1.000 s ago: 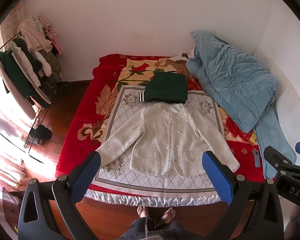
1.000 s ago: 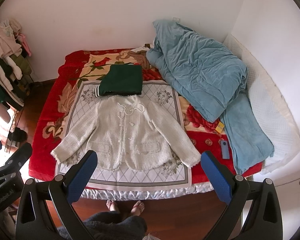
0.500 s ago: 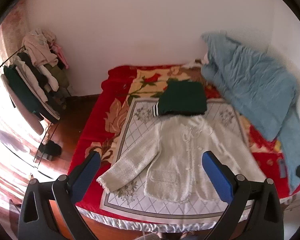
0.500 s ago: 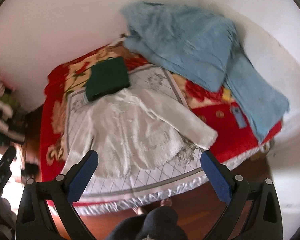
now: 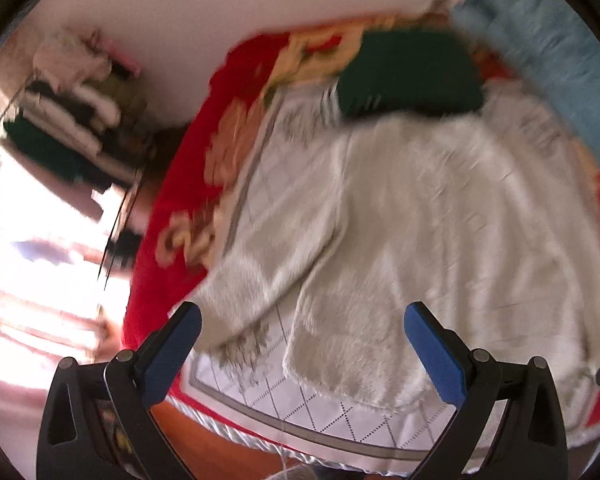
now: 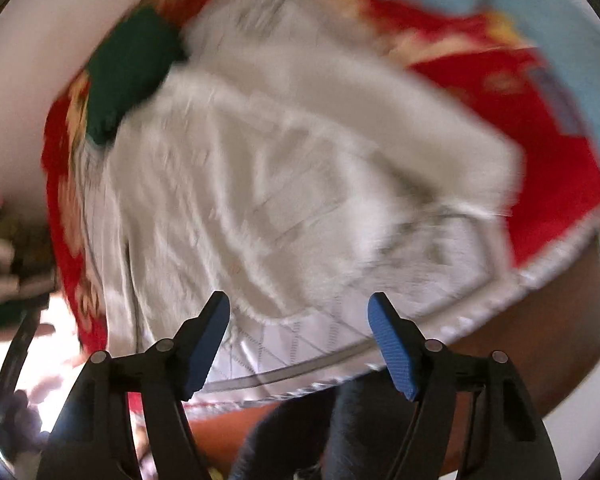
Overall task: Fold large clothes
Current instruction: 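Move the right tool to the cardigan sleeve cuff and grasp it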
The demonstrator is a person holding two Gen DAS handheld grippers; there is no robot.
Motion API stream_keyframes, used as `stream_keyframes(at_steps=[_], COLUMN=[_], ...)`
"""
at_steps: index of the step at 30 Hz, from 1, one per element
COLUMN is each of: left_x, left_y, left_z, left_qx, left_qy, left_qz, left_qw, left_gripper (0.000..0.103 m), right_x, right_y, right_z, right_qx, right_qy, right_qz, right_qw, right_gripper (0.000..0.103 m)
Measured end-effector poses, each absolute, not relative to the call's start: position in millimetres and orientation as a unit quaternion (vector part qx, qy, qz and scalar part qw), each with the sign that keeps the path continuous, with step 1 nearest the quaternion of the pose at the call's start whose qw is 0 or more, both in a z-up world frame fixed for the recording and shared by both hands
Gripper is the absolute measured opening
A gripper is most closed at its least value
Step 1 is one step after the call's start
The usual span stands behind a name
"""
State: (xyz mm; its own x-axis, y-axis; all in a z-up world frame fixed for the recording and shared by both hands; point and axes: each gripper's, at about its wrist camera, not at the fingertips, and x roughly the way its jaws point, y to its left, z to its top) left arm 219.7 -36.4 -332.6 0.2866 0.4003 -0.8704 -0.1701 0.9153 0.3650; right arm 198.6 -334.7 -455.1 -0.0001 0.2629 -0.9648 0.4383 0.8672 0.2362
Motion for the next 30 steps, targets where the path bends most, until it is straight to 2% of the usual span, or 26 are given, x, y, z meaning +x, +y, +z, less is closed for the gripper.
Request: stream_keyframes(at_steps=[4, 10, 11, 12, 13, 14, 15, 17, 19, 23, 24, 25, 27, 30], left_x=[224, 225, 224, 223, 222, 221, 219, 217, 218, 226, 229, 233, 240, 256], left_y=[-15, 6, 8, 9, 9, 9, 8, 6, 4, 2, 0, -2, -12, -40], left_z=[-428, -524, -534, -546, -553, -559, -564, -565, -567, -558, -552, -545, -525, -503], left_qx=[0.104, 0.084, 0.085, 0.088, 0.088, 0.089, 0.092, 0.099, 0.104, 0.103, 0.102, 0.103, 0.11, 0.12], left_qy=[0.612, 0.653, 0.658, 0.662, 0.665, 0.668, 0.668, 0.661, 0.66, 0.671, 0.67, 0.665, 0.651, 0.633], left_qz=[0.223, 0.234, 0.231, 0.226, 0.221, 0.215, 0.21, 0.202, 0.196, 0.18, 0.176, 0.173, 0.161, 0.137], left_qw=[0.751, 0.715, 0.712, 0.709, 0.708, 0.707, 0.708, 0.715, 0.718, 0.712, 0.714, 0.719, 0.734, 0.753], left_gripper=[0.103, 0.103, 0.103, 0.103, 0.103, 0.103, 0.103, 0.103, 0.103, 0.103, 0.103, 0.103, 0.103, 0.103], right_x=[234, 277, 279, 280, 277, 276, 274, 270, 263, 247, 242, 237, 221, 190], right_y=[-269, -185, -176, -168, -164, -160, -154, -142, -124, -123, -136, -154, -194, -261], right_z=[-559, -653, -665, -678, -682, -683, -685, -685, -697, -715, -712, -705, -692, -680], right_qx=[0.261, 0.2, 0.187, 0.17, 0.172, 0.179, 0.188, 0.194, 0.21, 0.265, 0.297, 0.33, 0.387, 0.455], right_qy=[0.744, 0.768, 0.773, 0.777, 0.772, 0.768, 0.766, 0.762, 0.774, 0.789, 0.778, 0.76, 0.715, 0.654], right_qz=[-0.005, 0.023, 0.022, 0.01, -0.002, -0.005, -0.003, -0.007, 0.02, 0.04, 0.036, 0.026, -0.013, -0.105], right_qw=[0.616, 0.607, 0.606, 0.606, 0.612, 0.615, 0.615, 0.617, 0.596, 0.553, 0.553, 0.559, 0.582, 0.595], right_gripper=[0.073, 0.071, 0.066, 0.041, 0.027, 0.021, 0.008, 0.006, 0.0, 0.001, 0.006, 0.024, 0.05, 0.053])
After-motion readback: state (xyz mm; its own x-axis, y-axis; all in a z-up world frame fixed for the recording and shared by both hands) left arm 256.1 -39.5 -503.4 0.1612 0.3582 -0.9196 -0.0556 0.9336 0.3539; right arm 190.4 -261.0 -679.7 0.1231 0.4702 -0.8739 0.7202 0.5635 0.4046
